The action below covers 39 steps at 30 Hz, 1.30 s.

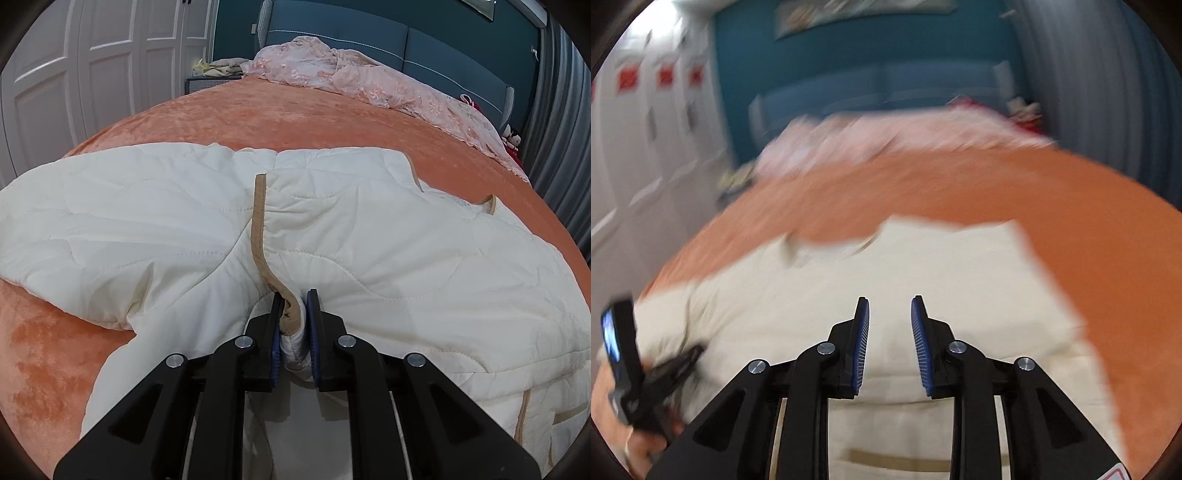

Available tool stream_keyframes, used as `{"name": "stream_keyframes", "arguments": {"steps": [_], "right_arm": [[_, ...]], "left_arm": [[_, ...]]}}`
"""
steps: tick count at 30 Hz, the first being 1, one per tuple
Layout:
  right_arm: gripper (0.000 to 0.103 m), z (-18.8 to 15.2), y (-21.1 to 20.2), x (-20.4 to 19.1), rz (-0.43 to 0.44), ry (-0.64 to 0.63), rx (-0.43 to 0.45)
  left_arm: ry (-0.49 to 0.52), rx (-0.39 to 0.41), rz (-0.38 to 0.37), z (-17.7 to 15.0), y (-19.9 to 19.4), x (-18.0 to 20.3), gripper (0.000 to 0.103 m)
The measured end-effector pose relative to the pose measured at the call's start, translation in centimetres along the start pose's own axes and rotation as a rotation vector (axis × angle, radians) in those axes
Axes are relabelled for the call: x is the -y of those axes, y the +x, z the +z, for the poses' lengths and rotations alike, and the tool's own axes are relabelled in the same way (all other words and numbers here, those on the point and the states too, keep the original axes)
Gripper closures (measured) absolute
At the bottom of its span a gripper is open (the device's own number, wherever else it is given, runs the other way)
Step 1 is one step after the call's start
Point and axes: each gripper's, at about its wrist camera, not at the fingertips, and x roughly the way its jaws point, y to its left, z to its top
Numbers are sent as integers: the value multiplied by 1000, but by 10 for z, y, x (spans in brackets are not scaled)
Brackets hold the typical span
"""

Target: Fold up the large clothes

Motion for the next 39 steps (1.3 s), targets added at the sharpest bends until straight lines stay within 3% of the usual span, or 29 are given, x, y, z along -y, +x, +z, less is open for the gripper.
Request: {"name": "stream_keyframes", "arguments": {"steps": [5,10,21,34,37,39], "right_arm": [[80,-30,47,-12,-23,-38,-171],[80,-31,61,-7,-10,-23,-203],[80,-49,62,-40,-158,-176,-170],[79,-51,61,-41,-160,-178,-169],[79,-48,60,-41,-159,-173,-179],[79,-41,52,-44,-175,-174,-189]], "left_arm": [[-28,13,-18,-3,-5,-5,90],[-35,16,-24,-5,-3,-7,88],[-10,24,-1,-8,2,-2,88],[-15,15,0,-7,2,-2,88],[-51,-14,-20,0,-1,-9,83],[-109,-70,-61,6,-14,-26,67]]}}
